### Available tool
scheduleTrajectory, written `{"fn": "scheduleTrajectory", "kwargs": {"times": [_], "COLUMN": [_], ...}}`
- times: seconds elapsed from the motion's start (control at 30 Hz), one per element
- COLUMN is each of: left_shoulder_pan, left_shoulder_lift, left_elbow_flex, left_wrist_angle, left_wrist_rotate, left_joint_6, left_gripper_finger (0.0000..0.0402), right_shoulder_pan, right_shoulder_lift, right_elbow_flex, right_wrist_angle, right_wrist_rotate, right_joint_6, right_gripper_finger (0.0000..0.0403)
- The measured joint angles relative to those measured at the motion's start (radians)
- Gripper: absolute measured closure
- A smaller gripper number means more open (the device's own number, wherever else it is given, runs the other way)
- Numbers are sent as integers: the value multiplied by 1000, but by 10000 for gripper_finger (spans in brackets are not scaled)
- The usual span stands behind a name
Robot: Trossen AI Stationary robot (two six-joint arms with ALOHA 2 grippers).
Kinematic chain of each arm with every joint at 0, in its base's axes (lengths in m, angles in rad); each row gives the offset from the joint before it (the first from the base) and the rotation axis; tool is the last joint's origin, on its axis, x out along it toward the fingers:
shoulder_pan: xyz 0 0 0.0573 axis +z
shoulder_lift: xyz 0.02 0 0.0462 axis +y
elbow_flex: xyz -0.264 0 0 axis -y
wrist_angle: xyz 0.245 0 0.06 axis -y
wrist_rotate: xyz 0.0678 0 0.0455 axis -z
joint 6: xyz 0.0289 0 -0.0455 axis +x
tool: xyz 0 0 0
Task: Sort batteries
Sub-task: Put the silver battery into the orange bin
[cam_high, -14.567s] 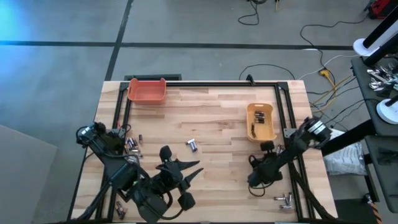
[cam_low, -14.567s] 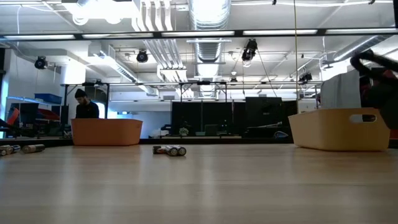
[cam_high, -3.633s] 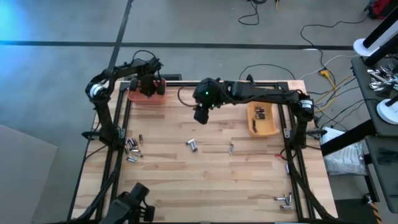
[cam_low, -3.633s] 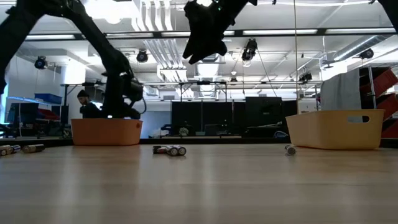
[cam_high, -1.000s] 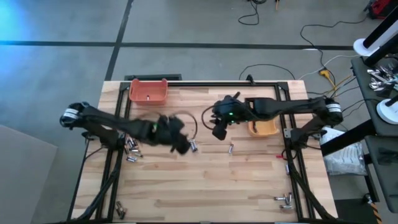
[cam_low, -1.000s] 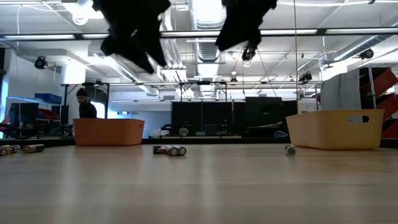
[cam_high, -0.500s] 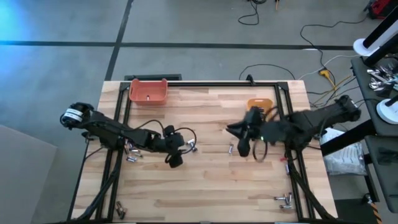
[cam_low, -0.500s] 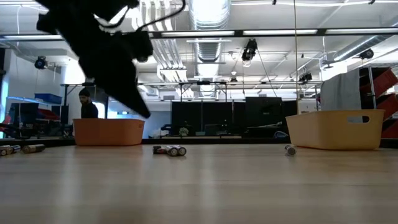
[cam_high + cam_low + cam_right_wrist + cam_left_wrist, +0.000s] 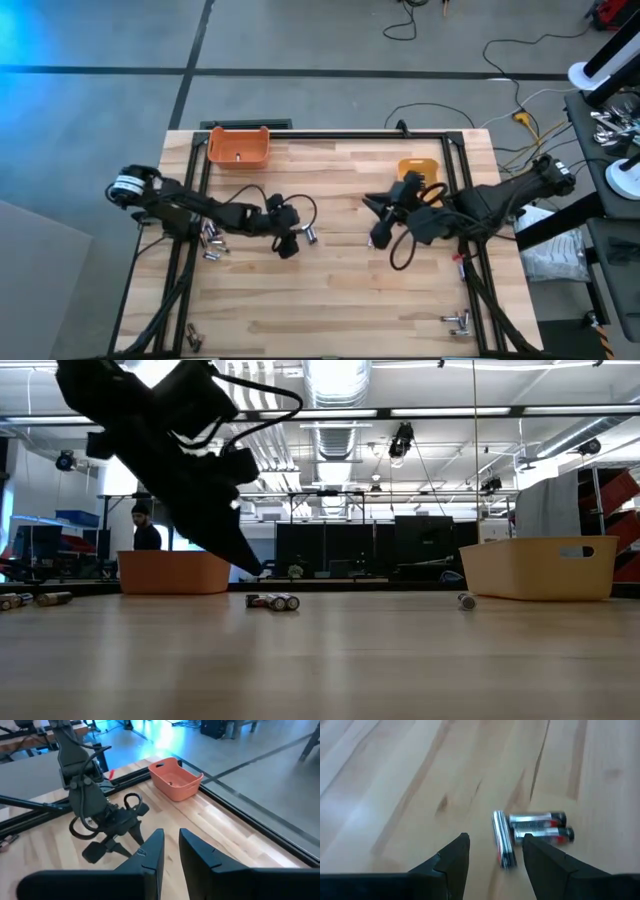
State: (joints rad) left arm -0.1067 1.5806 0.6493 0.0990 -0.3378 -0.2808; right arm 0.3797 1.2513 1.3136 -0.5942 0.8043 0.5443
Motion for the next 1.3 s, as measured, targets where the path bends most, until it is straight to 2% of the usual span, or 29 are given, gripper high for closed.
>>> {"fn": "scheduleTrajectory", "kwargs": {"times": [0.1, 0.33, 0.6, 0.7, 0.83, 0.97, 1.1, 1.3], "left_shoulder_pan": [12, 35, 36, 39, 40, 52, 98, 220], "left_shoulder_lift": [41, 113, 186, 215, 223, 204, 145, -7], "left_elbow_flex": [1, 16, 41, 43, 45, 47, 61, 143], "left_wrist_angle": [13, 17, 44, 52, 45, 9, -110, -365], "left_wrist_rotate": [22, 86, 78, 79, 94, 99, 118, 80], "left_joint_6": [48, 35, 60, 59, 54, 50, 18, 89], "left_gripper_finger": [245, 247, 252, 276, 331, 375, 375, 375], "right_shoulder_pan": [-11, -37, -47, -46, -46, -46, -46, -69], "right_shoulder_lift": [-7, -28, -32, -32, -32, -32, -36, -38], "right_elbow_flex": [0, 0, 1, 1, 1, 1, 1, -3], "right_wrist_angle": [-1, 1, 2, 2, 2, 3, 2, -2], "right_wrist_rotate": [-1, -1, -2, -3, -3, -3, -3, -23], "right_joint_6": [-6, -18, -14, -14, -1, 3, 0, -14], "right_gripper_finger": [360, 360, 360, 360, 359, 359, 359, 358]}}
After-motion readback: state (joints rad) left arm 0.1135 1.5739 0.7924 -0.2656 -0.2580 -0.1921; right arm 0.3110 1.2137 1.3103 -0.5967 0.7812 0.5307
